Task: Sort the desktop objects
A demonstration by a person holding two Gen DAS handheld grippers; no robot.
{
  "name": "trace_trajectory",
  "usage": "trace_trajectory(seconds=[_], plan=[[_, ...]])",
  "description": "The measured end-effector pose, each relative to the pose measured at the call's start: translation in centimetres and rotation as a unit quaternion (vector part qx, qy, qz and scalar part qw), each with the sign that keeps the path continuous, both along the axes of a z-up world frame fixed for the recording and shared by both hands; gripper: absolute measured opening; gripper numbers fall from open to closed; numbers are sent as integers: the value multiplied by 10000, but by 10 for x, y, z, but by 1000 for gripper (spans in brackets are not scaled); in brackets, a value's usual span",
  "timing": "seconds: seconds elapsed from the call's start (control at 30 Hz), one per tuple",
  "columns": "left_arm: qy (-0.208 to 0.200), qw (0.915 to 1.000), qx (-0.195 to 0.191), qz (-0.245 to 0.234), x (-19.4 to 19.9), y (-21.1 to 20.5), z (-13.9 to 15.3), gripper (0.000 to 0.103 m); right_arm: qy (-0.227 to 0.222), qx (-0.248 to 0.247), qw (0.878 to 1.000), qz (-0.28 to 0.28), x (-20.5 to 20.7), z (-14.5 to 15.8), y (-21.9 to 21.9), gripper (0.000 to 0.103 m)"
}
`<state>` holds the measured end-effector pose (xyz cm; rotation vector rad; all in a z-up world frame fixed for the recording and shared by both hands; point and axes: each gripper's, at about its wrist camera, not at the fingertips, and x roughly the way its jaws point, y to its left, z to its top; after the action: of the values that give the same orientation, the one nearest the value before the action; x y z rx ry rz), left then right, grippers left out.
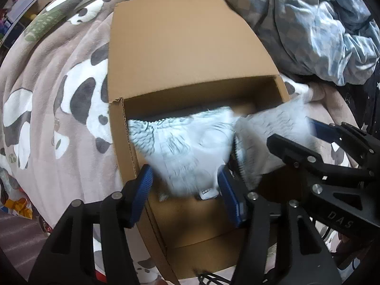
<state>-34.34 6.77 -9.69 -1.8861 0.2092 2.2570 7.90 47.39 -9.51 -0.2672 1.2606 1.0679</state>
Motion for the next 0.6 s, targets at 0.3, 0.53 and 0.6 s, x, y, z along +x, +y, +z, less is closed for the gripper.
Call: trace_trajectory(seconds=[0.3, 0.53, 0.6], plan=[[6, 9998, -92, 148, -4, -7, 9, 93, 75, 131, 9998, -124, 10, 11, -13, 72], [8, 9998, -181, 116, 2, 1, 21, 92, -15, 144, 9997, -186, 9, 23, -23, 72], [22, 9998, -152, 160, 5, 0, 27, 92, -50, 130, 9997, -175, 8, 27, -26, 73]])
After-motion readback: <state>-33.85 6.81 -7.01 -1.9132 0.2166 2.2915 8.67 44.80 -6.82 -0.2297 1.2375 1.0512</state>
